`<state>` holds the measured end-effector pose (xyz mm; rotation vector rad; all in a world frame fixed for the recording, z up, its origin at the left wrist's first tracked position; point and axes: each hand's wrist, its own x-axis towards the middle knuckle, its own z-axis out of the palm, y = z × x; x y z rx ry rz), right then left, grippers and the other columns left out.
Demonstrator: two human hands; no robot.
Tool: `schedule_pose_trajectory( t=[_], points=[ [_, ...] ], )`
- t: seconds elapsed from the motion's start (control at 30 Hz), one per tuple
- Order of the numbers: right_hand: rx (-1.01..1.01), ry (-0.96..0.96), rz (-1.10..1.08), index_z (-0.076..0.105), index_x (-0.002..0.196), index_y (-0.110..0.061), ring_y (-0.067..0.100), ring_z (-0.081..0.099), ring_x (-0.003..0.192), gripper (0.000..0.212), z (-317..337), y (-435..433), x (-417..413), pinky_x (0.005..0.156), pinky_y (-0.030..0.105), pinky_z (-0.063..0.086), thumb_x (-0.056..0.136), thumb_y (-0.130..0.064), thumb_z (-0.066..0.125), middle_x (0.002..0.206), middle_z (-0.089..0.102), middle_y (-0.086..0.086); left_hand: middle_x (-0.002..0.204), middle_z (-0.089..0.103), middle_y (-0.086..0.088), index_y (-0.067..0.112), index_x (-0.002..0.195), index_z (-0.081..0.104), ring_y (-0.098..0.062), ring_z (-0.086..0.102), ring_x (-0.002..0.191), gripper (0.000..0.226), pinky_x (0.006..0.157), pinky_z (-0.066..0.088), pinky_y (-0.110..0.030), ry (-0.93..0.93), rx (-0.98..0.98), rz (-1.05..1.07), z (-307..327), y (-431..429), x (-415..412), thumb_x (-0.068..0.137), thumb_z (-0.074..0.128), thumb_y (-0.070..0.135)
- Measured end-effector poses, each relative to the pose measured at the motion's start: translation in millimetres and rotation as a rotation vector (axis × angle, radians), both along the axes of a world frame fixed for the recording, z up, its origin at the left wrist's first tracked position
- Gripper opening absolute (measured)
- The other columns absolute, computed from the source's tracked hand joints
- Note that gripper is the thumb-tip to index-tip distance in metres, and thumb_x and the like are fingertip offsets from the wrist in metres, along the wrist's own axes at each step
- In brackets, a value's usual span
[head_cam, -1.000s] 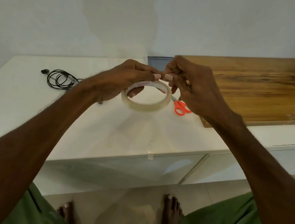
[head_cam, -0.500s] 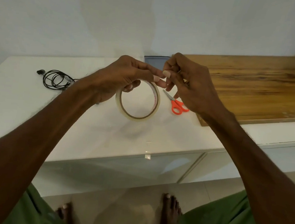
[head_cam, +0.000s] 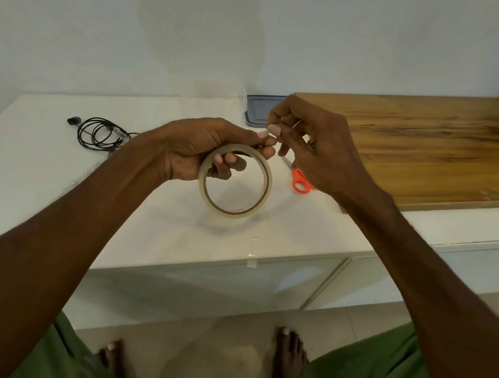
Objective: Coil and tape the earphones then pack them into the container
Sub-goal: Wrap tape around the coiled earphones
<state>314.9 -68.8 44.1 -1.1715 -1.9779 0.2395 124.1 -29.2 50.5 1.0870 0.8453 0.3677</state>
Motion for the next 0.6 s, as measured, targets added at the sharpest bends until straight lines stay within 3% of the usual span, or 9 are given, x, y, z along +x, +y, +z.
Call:
schedule_pose_trajectory(
  t=[0.13,0.2,0.27,0.37,0.47,0.6],
  points=[
    [-0.068,0.109,-0.093,0.062,0.103,-0.010,0.014,0.067,0.065,0.012,-2,3,3,0.055,0.028,0.057,0.095,-0.019,0.061,0.086,0.066,0.004,0.082,0.060,0.005,0.014,0.098,0.061,-0.003,0.039,0.046,0.009,0.034,0.032,-0.009,-0.083,-0.032,0.069,-4,1,2,0.098,0.053,0.019],
    [-0.127,0.150,-0.235,0.061,0.105,-0.014,0.012,0.066,0.071,0.017,-9,7,10,0.060,0.028,0.057,0.094,-0.027,0.063,0.086,0.065,-0.001,0.081,0.061,0.006,0.016,0.099,0.062,-0.003,0.041,0.047,0.009,0.034,0.032,-0.010,-0.086,0.013,0.134,-5,0,4,0.094,0.058,0.023],
    [-0.173,-0.033,-0.415,0.063,0.101,-0.017,0.010,0.061,0.075,0.018,-19,8,21,0.066,0.029,0.051,0.090,-0.030,0.068,0.087,0.065,-0.004,0.082,0.065,0.005,0.017,0.097,0.064,-0.003,0.044,0.049,0.016,0.035,0.034,-0.011,-0.050,0.111,0.219,-5,-1,5,0.087,0.066,0.029],
    [-0.284,-0.324,-0.492,0.070,0.094,-0.018,0.011,0.057,0.074,0.017,-36,2,30,0.066,0.027,0.043,0.084,-0.030,0.074,0.089,0.070,0.000,0.084,0.074,0.005,0.013,0.097,0.068,-0.005,0.052,0.050,0.020,0.039,0.038,-0.015,0.098,0.366,0.372,-8,-3,9,0.090,0.068,0.032],
    [-0.289,-0.418,-0.523,0.069,0.093,-0.016,0.016,0.060,0.073,0.024,-45,-3,25,0.063,0.029,0.045,0.083,-0.037,0.075,0.084,0.066,0.001,0.089,0.078,0.004,0.011,0.099,0.067,-0.008,0.062,0.053,0.022,0.043,0.044,-0.018,0.191,0.616,0.438,-11,-4,13,0.093,0.065,0.033],
    [-0.243,-0.442,-0.540,0.067,0.101,-0.014,0.016,0.058,0.076,0.026,-47,-3,19,0.065,0.030,0.043,0.087,-0.035,0.071,0.091,0.066,0.003,0.091,0.078,0.004,0.010,0.101,0.061,-0.020,0.068,0.052,0.026,0.042,0.048,-0.022,0.237,0.794,0.429,-11,-9,16,0.096,0.061,0.036]
  ],
)
